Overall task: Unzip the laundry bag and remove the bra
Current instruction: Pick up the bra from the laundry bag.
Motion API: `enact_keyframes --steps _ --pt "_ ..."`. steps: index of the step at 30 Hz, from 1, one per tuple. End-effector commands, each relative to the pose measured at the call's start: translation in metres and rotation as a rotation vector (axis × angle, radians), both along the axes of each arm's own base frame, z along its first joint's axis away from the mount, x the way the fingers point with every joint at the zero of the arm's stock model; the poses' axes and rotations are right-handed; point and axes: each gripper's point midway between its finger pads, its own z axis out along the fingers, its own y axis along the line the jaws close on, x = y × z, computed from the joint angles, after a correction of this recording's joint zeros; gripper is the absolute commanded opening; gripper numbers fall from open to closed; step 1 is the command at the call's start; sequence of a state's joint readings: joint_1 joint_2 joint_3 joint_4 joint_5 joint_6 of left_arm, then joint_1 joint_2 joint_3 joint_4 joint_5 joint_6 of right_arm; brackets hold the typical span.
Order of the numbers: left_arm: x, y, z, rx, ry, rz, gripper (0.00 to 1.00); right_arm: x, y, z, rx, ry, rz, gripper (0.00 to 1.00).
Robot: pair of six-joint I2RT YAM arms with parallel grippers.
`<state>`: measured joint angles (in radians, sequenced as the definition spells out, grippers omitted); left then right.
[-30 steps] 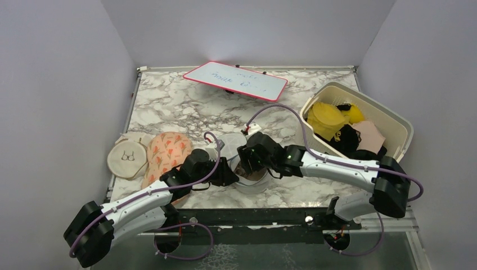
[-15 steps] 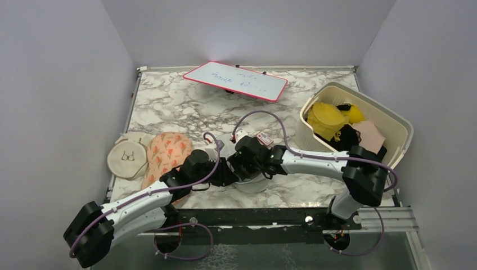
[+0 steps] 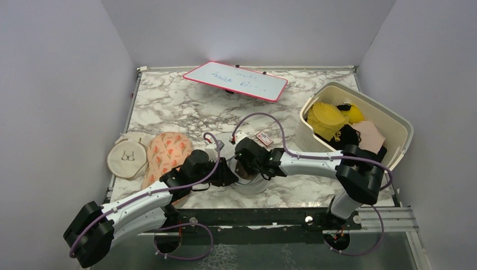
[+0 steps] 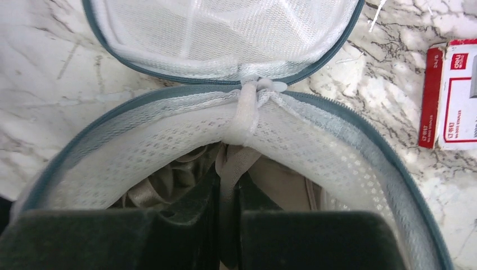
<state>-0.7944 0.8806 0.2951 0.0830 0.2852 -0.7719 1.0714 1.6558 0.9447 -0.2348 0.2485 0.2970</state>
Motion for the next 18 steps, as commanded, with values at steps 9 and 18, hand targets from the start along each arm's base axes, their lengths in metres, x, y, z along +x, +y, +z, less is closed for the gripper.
enact_keyframes --steps 9,18 --pt "0.01 0.001 0.014 0.011 -0.072 0.018 0.15 -0.03 0.013 0.08 0.277 0.008 0.114 0.01" --pt "0.014 -0.001 0.016 0.02 -0.077 0.021 0.13 -0.033 0.015 0.148 0.428 -0.059 0.129 0.01"
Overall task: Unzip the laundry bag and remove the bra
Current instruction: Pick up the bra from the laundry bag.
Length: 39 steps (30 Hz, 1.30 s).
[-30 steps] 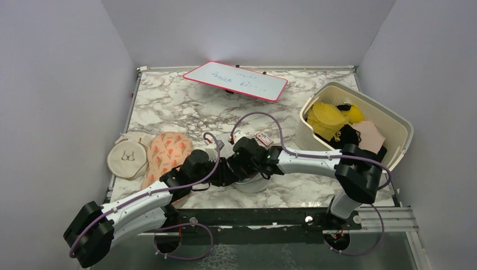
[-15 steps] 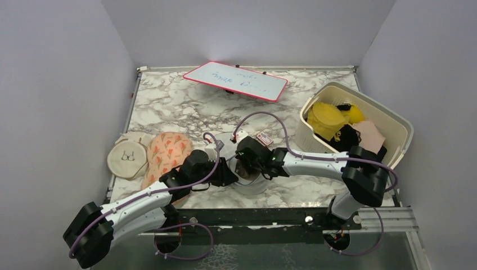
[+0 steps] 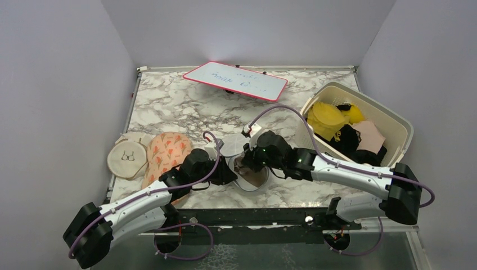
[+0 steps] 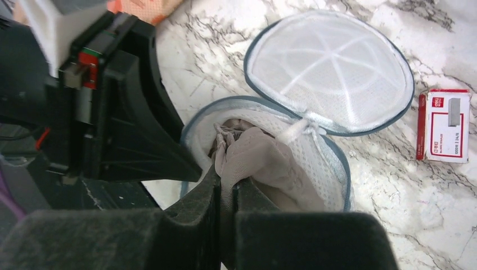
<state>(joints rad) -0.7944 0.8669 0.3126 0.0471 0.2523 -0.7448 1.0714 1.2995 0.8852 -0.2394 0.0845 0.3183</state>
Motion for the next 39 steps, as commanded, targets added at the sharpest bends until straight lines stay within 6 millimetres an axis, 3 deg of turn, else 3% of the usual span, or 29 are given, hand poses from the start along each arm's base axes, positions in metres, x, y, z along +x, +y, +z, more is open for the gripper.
enact_keyframes --steps 1,15,24,27,30,36,39 --pt "0.009 -0.005 0.014 -0.006 -0.048 0.006 0.13 -0.002 0.009 0.051 0.127 -0.038 0.019 0.01" --pt "0.009 -0.004 0.013 0.003 -0.046 0.006 0.09 -0.009 -0.002 0.168 0.417 -0.14 -0.008 0.01" --pt "0.01 -0.003 0.016 0.012 -0.055 0.007 0.08 -0.008 -0.001 0.254 0.522 -0.265 0.029 0.01" --pt "0.011 -0.002 0.019 0.01 -0.062 0.014 0.07 -0.006 -0.007 0.272 0.553 -0.3 0.012 0.01" --pt "0.011 -0.001 0.025 -0.004 -0.073 0.024 0.04 -0.002 -0.008 0.266 0.555 -0.302 -0.012 0.01" --pt "0.012 0.004 0.037 -0.011 -0.098 0.044 0.04 0.001 -0.002 0.201 0.463 -0.145 -0.077 0.01" --pt "0.014 0.004 0.043 -0.016 -0.106 0.053 0.0 -0.013 0.013 0.173 0.453 -0.061 0.008 0.01"
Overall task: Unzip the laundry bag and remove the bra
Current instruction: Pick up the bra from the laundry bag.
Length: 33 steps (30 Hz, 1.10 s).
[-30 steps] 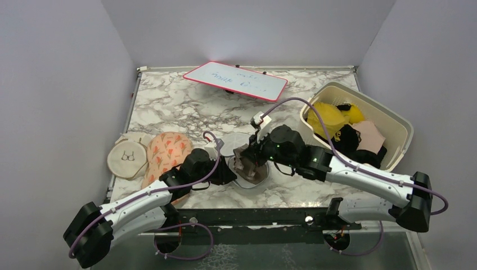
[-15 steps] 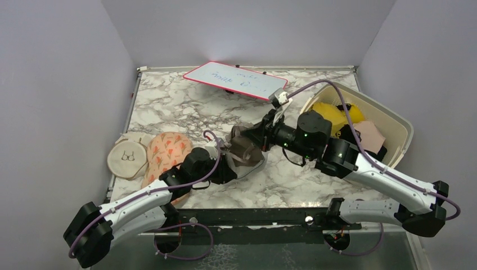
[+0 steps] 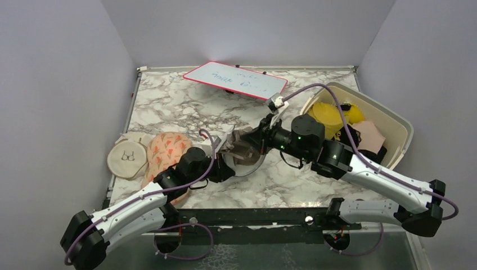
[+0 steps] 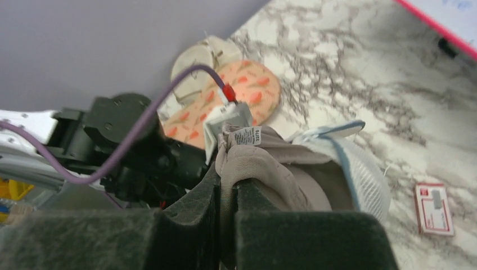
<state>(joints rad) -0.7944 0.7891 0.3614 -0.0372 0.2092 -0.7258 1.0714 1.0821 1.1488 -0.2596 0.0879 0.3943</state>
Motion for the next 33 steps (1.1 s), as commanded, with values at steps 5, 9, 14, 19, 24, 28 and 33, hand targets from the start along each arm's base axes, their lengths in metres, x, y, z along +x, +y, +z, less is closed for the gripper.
enact_keyframes --steps 5,9,14,19,24,28,33 --pt "0.016 0.007 0.025 0.016 -0.062 0.083 0.0 -0.033 0.028 -0.047 -0.056 0.132 0.217 0.01" --pt "0.018 0.015 0.022 0.025 -0.063 0.127 0.0 -0.055 0.028 -0.029 -0.043 0.083 0.359 0.01" --pt "0.015 0.012 0.014 0.028 -0.034 0.115 0.0 -0.055 0.018 0.017 0.089 0.004 0.323 0.01" --pt "0.009 0.004 0.008 0.029 0.0 0.061 0.0 -0.031 0.013 0.034 0.247 0.01 0.161 0.01" --pt "0.008 0.002 0.007 0.035 0.004 0.043 0.0 -0.028 0.014 0.056 0.28 -0.034 0.155 0.01" --pt "0.006 0.003 0.004 0.033 0.016 0.042 0.0 -0.022 0.0 0.078 0.279 -0.099 0.101 0.01" --pt "0.007 0.004 0.008 0.026 0.002 0.052 0.02 -0.007 -0.028 0.1 0.179 -0.197 -0.022 0.01"
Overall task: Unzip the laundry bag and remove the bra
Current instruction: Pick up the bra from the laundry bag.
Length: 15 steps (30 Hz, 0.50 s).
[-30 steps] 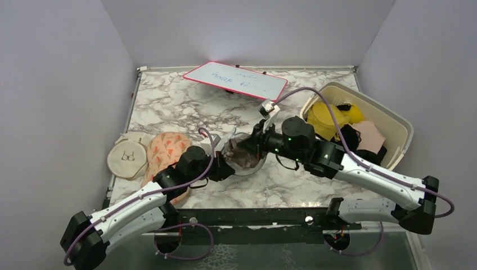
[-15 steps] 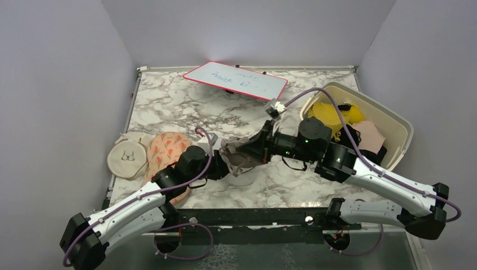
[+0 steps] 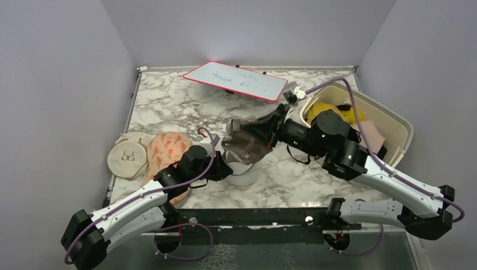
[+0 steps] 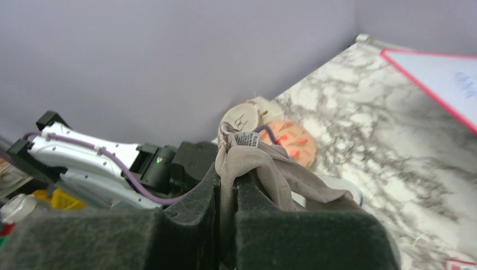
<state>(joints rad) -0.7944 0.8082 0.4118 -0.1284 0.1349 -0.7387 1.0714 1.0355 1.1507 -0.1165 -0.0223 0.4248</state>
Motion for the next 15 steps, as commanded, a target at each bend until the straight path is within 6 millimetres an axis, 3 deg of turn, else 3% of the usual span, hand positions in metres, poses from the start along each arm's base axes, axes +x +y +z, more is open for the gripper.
enact_keyframes --steps 1,3,5,11,15 --pt "-0.001 -0.004 0.011 -0.035 -0.026 -0.016 0.04 0.017 -0.04 0.051 -0.012 -0.143 -0.174 0.01" --pt "-0.001 -0.004 0.014 -0.032 -0.034 -0.018 0.09 0.022 -0.057 0.058 -0.04 -0.182 -0.238 0.01" --pt "0.001 -0.002 0.017 -0.017 -0.048 -0.02 0.21 0.027 -0.075 0.063 -0.065 -0.219 -0.308 0.01" --pt "0.011 0.009 0.033 0.063 -0.13 -0.008 0.5 0.051 -0.107 0.036 -0.209 -0.215 -0.499 0.01" --pt "0.015 0.014 0.047 0.089 -0.174 0.0 0.73 0.063 -0.116 0.016 -0.265 -0.209 -0.585 0.01"
